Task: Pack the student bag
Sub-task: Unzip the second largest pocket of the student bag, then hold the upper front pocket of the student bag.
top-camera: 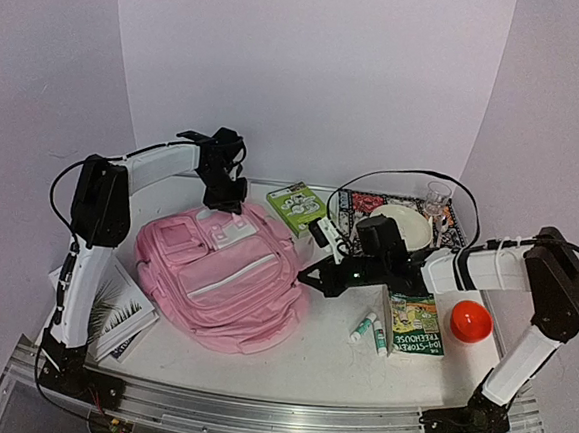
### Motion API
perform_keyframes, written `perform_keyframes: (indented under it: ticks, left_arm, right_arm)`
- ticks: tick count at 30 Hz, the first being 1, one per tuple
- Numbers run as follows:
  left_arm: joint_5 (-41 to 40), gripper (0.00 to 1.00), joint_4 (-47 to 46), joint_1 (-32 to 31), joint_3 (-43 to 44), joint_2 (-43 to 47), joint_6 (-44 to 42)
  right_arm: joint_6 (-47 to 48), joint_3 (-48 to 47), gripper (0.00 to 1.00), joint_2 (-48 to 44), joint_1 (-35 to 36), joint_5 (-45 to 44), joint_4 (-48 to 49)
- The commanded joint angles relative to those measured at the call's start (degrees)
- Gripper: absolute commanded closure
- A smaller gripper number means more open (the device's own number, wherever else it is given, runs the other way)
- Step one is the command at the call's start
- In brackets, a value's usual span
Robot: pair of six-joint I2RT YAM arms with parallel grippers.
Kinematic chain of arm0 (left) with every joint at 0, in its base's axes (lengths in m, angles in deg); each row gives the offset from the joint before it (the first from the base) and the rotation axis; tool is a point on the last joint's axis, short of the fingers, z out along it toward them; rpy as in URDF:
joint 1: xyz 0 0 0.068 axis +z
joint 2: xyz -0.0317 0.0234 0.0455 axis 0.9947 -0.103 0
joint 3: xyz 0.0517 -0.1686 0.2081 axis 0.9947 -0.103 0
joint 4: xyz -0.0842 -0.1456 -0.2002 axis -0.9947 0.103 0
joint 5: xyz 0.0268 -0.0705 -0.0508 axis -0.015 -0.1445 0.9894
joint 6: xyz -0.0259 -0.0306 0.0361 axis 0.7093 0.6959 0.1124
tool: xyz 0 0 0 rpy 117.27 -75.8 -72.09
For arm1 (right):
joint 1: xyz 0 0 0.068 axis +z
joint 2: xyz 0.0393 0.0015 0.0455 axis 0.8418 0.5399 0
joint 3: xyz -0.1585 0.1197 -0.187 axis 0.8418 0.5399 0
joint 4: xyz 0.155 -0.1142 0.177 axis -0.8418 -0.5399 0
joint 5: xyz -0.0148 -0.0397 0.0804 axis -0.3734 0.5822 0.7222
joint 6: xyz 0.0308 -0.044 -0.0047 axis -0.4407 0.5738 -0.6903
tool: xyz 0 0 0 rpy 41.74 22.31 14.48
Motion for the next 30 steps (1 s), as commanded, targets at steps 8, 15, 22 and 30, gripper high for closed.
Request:
perform_keyframes:
  ticks: [8, 15, 22, 30]
  left_arm:
    - [-3.34, 0.98, -1.98, 2.98, 4.31, -1.10, 1.42]
    - [-3.10, 0.64, -1.92, 0.28, -2.46, 8.42, -3.60]
    - [-3.19, 0.41, -1.83, -8.47, -14.52, 18.01, -6.25]
    - [-1.08, 0.28, -1.90, -17.93, -19.53, 19.50, -6.64]
  right_arm:
    - [-7.94, 5.04, 1.00, -2.15, 6.52, -4.98, 7.64]
    - [-7.87, 3.91, 1.00, -1.27, 6.50, -6.80, 7.93]
    - [-7.35, 3.02, 1.00, -1.93, 6.48, -9.22, 7.96]
    - [-6.56, 2.29, 1.00, -3.24, 6.44, -11.47, 7.96]
